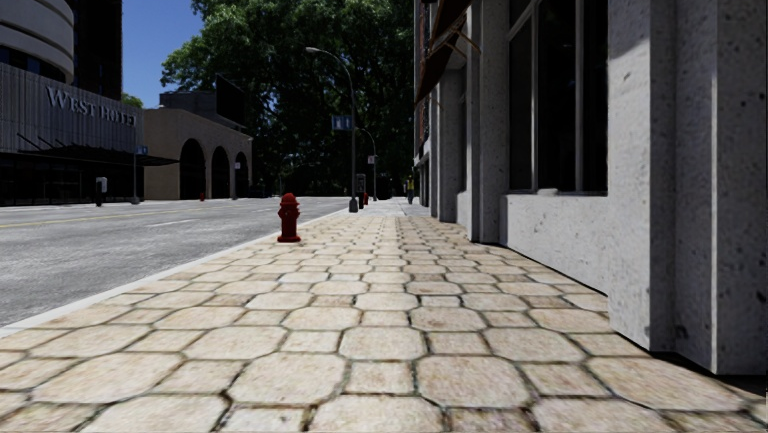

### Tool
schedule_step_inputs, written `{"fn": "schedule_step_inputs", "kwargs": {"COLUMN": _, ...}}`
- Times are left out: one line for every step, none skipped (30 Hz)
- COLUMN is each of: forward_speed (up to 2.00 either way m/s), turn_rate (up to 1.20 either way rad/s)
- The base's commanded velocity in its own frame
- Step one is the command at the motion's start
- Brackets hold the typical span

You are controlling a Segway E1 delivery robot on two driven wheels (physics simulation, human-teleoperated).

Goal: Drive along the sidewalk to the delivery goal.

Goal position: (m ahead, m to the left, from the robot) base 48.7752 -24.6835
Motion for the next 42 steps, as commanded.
{"fn": "schedule_step_inputs", "kwargs": {"forward_speed": 2.00, "turn_rate": 0.00}}
{"fn": "schedule_step_inputs", "kwargs": {"forward_speed": 2.00, "turn_rate": 0.00}}
{"fn": "schedule_step_inputs", "kwargs": {"forward_speed": 2.00, "turn_rate": 0.00}}
{"fn": "schedule_step_inputs", "kwargs": {"forward_speed": 2.00, "turn_rate": 0.00}}
{"fn": "schedule_step_inputs", "kwargs": {"forward_speed": 2.00, "turn_rate": 0.00}}
{"fn": "schedule_step_inputs", "kwargs": {"forward_speed": 2.00, "turn_rate": 0.00}}
{"fn": "schedule_step_inputs", "kwargs": {"forward_speed": 2.00, "turn_rate": 0.00}}
{"fn": "schedule_step_inputs", "kwargs": {"forward_speed": 2.00, "turn_rate": 0.00}}
{"fn": "schedule_step_inputs", "kwargs": {"forward_speed": 2.00, "turn_rate": 0.00}}
{"fn": "schedule_step_inputs", "kwargs": {"forward_speed": 2.00, "turn_rate": 0.00}}
{"fn": "schedule_step_inputs", "kwargs": {"forward_speed": 2.00, "turn_rate": 0.00}}
{"fn": "schedule_step_inputs", "kwargs": {"forward_speed": 2.00, "turn_rate": 0.00}}
{"fn": "schedule_step_inputs", "kwargs": {"forward_speed": 2.00, "turn_rate": 0.00}}
{"fn": "schedule_step_inputs", "kwargs": {"forward_speed": 2.00, "turn_rate": 0.00}}
{"fn": "schedule_step_inputs", "kwargs": {"forward_speed": 2.00, "turn_rate": 0.00}}
{"fn": "schedule_step_inputs", "kwargs": {"forward_speed": 2.00, "turn_rate": 0.00}}
{"fn": "schedule_step_inputs", "kwargs": {"forward_speed": 2.00, "turn_rate": 0.00}}
{"fn": "schedule_step_inputs", "kwargs": {"forward_speed": 2.00, "turn_rate": 0.00}}
{"fn": "schedule_step_inputs", "kwargs": {"forward_speed": 2.00, "turn_rate": 0.00}}
{"fn": "schedule_step_inputs", "kwargs": {"forward_speed": 2.00, "turn_rate": 0.00}}
{"fn": "schedule_step_inputs", "kwargs": {"forward_speed": 2.00, "turn_rate": 0.00}}
{"fn": "schedule_step_inputs", "kwargs": {"forward_speed": 2.00, "turn_rate": 0.00}}
{"fn": "schedule_step_inputs", "kwargs": {"forward_speed": 2.00, "turn_rate": 0.00}}
{"fn": "schedule_step_inputs", "kwargs": {"forward_speed": 2.00, "turn_rate": 0.00}}
{"fn": "schedule_step_inputs", "kwargs": {"forward_speed": 2.00, "turn_rate": 0.00}}
{"fn": "schedule_step_inputs", "kwargs": {"forward_speed": 2.00, "turn_rate": 0.00}}
{"fn": "schedule_step_inputs", "kwargs": {"forward_speed": 2.00, "turn_rate": 0.00}}
{"fn": "schedule_step_inputs", "kwargs": {"forward_speed": 2.00, "turn_rate": 0.00}}
{"fn": "schedule_step_inputs", "kwargs": {"forward_speed": 2.00, "turn_rate": 0.00}}
{"fn": "schedule_step_inputs", "kwargs": {"forward_speed": 2.00, "turn_rate": 0.00}}
{"fn": "schedule_step_inputs", "kwargs": {"forward_speed": 2.00, "turn_rate": 0.00}}
{"fn": "schedule_step_inputs", "kwargs": {"forward_speed": 2.00, "turn_rate": 0.00}}
{"fn": "schedule_step_inputs", "kwargs": {"forward_speed": 2.00, "turn_rate": 0.00}}
{"fn": "schedule_step_inputs", "kwargs": {"forward_speed": 2.00, "turn_rate": 0.00}}
{"fn": "schedule_step_inputs", "kwargs": {"forward_speed": 2.00, "turn_rate": 0.00}}
{"fn": "schedule_step_inputs", "kwargs": {"forward_speed": 2.00, "turn_rate": 0.00}}
{"fn": "schedule_step_inputs", "kwargs": {"forward_speed": 2.00, "turn_rate": 0.00}}
{"fn": "schedule_step_inputs", "kwargs": {"forward_speed": 2.00, "turn_rate": 0.00}}
{"fn": "schedule_step_inputs", "kwargs": {"forward_speed": 2.00, "turn_rate": 0.00}}
{"fn": "schedule_step_inputs", "kwargs": {"forward_speed": 2.00, "turn_rate": 0.00}}
{"fn": "schedule_step_inputs", "kwargs": {"forward_speed": 2.00, "turn_rate": 0.00}}
{"fn": "schedule_step_inputs", "kwargs": {"forward_speed": 2.00, "turn_rate": 0.00}}
